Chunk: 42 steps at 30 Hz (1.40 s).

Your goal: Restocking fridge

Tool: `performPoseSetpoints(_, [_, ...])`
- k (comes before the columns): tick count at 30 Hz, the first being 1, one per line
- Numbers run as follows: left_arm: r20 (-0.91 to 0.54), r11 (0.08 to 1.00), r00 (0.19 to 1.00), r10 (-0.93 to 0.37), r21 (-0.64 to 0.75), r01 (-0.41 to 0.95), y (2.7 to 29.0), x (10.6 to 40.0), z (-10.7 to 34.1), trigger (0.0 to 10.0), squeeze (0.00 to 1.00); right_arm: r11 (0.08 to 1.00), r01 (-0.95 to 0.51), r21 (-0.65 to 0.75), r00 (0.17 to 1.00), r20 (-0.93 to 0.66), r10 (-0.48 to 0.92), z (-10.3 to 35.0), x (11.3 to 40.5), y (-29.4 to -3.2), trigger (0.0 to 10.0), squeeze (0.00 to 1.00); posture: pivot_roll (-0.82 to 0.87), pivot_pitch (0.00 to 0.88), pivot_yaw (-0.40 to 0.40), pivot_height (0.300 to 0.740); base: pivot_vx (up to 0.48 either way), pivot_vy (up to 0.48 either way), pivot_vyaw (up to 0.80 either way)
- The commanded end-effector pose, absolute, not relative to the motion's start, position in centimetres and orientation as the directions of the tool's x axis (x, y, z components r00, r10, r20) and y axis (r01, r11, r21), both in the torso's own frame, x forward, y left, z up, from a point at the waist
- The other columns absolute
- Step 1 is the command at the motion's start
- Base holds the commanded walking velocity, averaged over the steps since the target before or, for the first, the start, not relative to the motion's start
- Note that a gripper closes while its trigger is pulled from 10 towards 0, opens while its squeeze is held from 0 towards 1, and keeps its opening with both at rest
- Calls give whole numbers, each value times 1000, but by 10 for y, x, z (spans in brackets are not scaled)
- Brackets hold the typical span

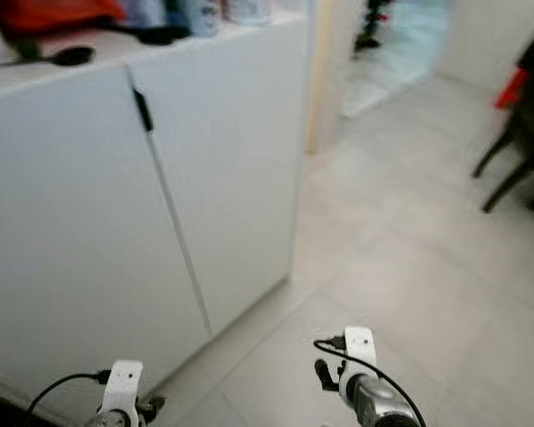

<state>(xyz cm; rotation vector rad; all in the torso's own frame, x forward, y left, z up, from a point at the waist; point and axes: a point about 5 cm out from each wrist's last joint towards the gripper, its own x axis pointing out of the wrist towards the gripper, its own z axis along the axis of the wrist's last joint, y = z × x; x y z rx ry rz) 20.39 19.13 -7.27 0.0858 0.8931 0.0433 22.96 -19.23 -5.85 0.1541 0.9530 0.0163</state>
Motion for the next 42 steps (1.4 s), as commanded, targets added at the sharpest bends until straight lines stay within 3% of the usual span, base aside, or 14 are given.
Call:
performPoseSetpoints(1, [-790, 995, 607, 83, 95, -11, 194, 199, -75, 10000, 0, 989, 49, 141, 579, -811, 87, -58, 231, -191, 10000, 0, -40, 0, -23, 740, 0, 0, 800])
performPoseSetpoints(37, [-798, 995, 594, 102, 82, -60, 197, 198, -76, 10000, 0, 991, 37, 131, 574, -814, 86, -56, 233, -192, 10000, 0, -22, 0, -40, 740, 0, 0, 800])
performPoseSetpoints(42, [-799, 995, 593, 104, 80, -67, 197, 199, -76, 10000, 0, 990, 63, 129, 572, -817, 70, -56, 233, -194, 10000, 0, -18, 0, -44, 740, 0, 0, 0])
